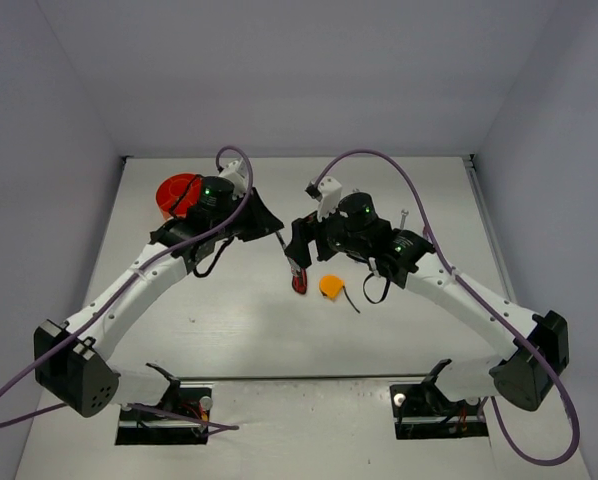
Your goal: Sort the tools into containers
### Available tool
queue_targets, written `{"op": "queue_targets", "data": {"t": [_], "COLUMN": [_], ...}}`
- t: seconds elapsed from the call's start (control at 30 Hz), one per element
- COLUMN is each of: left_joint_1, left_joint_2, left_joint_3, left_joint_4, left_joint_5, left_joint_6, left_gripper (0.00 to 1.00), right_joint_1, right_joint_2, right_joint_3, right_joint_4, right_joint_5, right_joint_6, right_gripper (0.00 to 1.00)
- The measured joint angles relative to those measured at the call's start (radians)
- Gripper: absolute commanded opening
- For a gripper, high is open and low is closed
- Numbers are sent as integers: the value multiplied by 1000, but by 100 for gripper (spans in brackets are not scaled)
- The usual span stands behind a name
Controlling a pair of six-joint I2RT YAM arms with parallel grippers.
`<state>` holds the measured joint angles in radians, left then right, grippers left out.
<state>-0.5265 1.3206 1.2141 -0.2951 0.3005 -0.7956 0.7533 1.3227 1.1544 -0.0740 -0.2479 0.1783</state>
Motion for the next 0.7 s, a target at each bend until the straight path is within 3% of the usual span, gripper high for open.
{"op": "queue_targets", "data": {"t": [0.1, 0.4, 0.7], "left_joint_1": [82, 497, 634], "left_joint_2": [-1, 31, 267], "left_joint_3": [47, 283, 512], "left_joint_4": [-90, -266, -267], "left_joint_5": [-33, -194, -307], "left_joint_6": [51, 268, 329], "left_gripper": [0, 0, 0], "right_joint_1": [-9, -68, -81], "right_joint_2": [-34, -214, -270], "right_joint_3": [-27, -135, -209], "right_joint_4": [2, -4, -24], "right_joint_5": [24, 92, 115], "right_joint_6": [-1, 2, 22], "right_gripper": [81, 81, 81]}}
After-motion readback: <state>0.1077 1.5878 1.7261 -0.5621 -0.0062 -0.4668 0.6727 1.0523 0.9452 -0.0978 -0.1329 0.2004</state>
